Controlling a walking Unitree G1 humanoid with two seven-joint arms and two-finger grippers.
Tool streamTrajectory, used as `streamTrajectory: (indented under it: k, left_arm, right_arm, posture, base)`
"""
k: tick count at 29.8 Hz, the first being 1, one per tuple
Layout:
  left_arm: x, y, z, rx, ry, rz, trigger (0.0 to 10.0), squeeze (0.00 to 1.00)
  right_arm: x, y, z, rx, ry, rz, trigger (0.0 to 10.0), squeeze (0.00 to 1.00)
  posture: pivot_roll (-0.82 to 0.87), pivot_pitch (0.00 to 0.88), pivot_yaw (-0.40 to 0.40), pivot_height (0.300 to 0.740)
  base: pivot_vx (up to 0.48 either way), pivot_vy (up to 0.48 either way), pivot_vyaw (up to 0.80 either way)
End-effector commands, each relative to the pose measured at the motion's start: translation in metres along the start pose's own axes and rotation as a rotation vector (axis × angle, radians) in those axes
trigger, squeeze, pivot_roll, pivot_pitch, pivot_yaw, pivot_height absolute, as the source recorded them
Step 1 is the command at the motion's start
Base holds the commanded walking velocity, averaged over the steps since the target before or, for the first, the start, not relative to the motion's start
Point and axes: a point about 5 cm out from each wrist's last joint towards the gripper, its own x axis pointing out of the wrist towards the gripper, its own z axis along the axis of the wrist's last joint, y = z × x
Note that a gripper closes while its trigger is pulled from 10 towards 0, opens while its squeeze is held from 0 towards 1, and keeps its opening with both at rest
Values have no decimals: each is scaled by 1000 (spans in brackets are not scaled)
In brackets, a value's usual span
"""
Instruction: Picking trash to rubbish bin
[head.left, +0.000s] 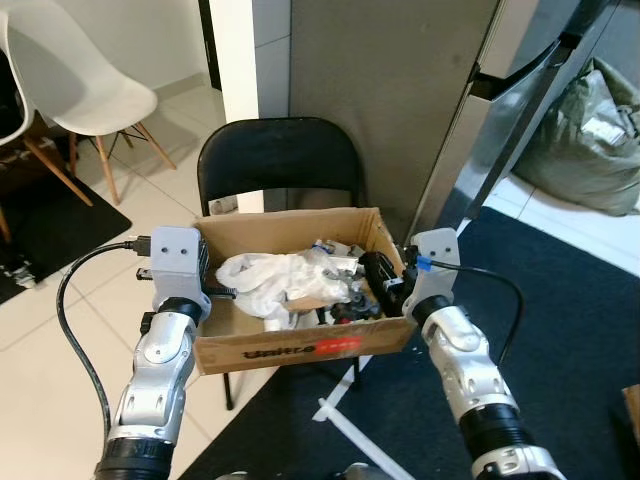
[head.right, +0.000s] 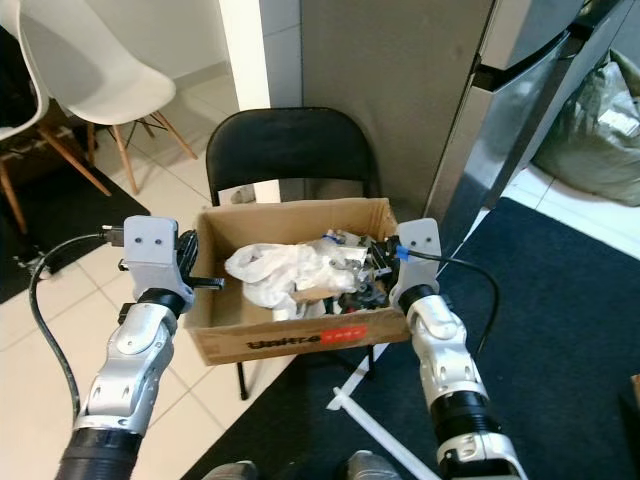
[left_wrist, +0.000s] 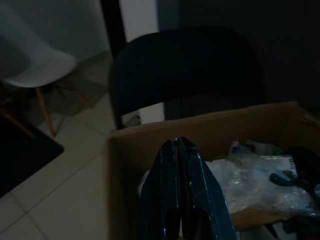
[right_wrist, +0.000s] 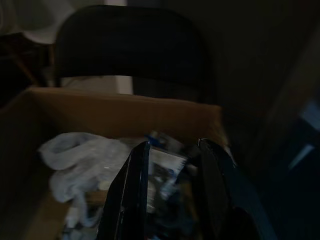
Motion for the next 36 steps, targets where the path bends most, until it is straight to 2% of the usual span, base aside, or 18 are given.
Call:
streamTrajectory:
  k: [1, 11, 22, 36]
  left_arm:
    - [0, 0, -3, 15, 15, 0, 10000, 0]
    - [0, -2, -4, -5, 33, -7, 10000, 0]
    - [1, -4, -5, 38, 33, -25, 10000, 0]
    - [7, -12, -3, 66, 39, -97, 10000, 0]
  right_arm:
    - [-2, -4, -2, -1, 15, -21, 10000, 0]
    - [-3, -4, -6, 6, 41, -52, 10000, 0]
    - [-3, -3, -10, -6, 60, -60, 10000, 0]
    - [-11, -7, -16, -3, 79, -120, 10000, 0]
  posture:
    - [59, 18, -49, 740]
    - [60, 21, -49, 740]
    - [61, 22, -49, 740]
    - [50, 33, 9, 740]
  base:
    - [0, 0, -800]
    - [0, 0, -800]
    - [0, 0, -800]
    - [0, 0, -800]
